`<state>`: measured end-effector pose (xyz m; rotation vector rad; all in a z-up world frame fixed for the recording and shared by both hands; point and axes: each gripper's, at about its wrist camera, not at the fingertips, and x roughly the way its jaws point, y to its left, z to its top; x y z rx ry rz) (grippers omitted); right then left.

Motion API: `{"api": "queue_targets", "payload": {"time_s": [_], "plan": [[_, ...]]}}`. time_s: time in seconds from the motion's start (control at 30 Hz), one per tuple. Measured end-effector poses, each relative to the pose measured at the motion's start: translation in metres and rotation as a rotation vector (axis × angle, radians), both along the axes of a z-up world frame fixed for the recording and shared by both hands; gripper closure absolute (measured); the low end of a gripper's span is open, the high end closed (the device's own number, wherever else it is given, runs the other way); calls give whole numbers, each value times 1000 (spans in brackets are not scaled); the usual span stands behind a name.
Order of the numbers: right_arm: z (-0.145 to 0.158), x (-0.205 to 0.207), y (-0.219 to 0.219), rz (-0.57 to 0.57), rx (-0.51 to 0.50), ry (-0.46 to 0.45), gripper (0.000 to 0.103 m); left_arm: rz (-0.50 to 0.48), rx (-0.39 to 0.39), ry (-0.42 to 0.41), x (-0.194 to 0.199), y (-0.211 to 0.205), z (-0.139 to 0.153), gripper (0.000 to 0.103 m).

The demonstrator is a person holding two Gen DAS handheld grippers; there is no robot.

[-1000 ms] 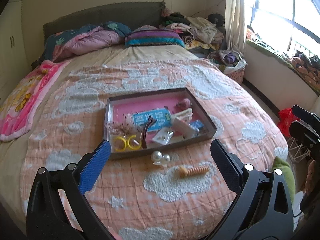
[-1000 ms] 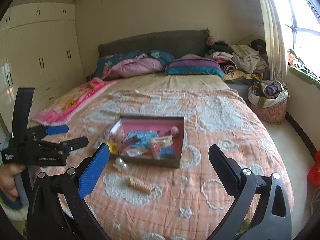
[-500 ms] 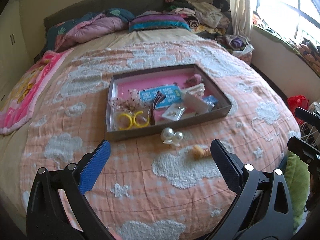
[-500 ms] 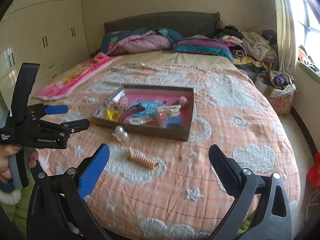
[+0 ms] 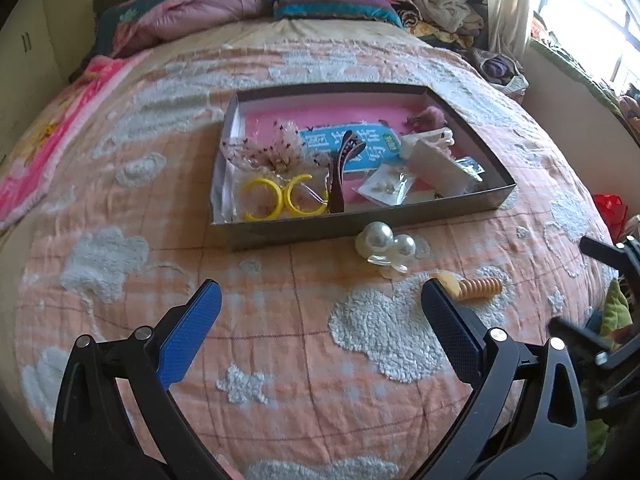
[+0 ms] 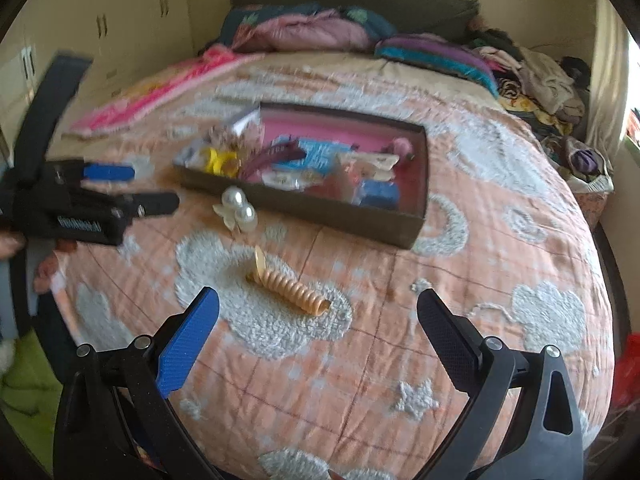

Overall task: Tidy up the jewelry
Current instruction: 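Grasp the pearl earrings with the left tool while the right tool grasps the beige spiral coil, then carry the pearl earrings and spiral coil over the tray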

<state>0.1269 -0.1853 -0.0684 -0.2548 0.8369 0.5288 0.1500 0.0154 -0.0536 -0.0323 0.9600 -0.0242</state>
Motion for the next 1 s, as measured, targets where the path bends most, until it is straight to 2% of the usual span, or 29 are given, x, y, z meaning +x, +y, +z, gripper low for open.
{"api": "queue_targets", "payload": {"time_s": [0.13,0.23,0.33,0.4,0.5,0.57,0.6,0.63,0.67,0.73,0.8,0.83,1.0], "plan": [[-28,18,19,61,-87,22,5,-7,-20,23,13,-2,-9,10],[-44,29,29,78,-114,48,6,-13,-31,39,22,-5,-14,10],[-58,38,40,116,-134,70,19,-26,-35,57,31,-11,-21,10],[-68,41,46,130,-150,85,23,-35,-39,68,36,-16,-25,10],[-73,38,48,150,-128,97,34,-48,-43,80,41,-21,-31,10],[-71,35,47,168,-106,107,58,-56,-41,84,46,-26,-36,11],[-69,33,45,179,-92,120,65,-58,-41,89,48,-28,-38,14],[-68,31,44,189,-79,132,78,-60,-46,93,51,-29,-41,17],[-66,28,43,196,-71,139,83,-59,-49,97,53,-30,-43,22],[-64,21,40,211,-56,162,83,-64,-49,106,55,-32,-47,35],[-61,13,37,218,-47,173,84,-74,-49,109,56,-34,-50,56],[-59,9,34,218,-39,179,86,-84,-55,109,55,-36,-51,62],[-52,-4,14,158,0,192,86,-108,-39,93,49,-41,-46,64]]}}
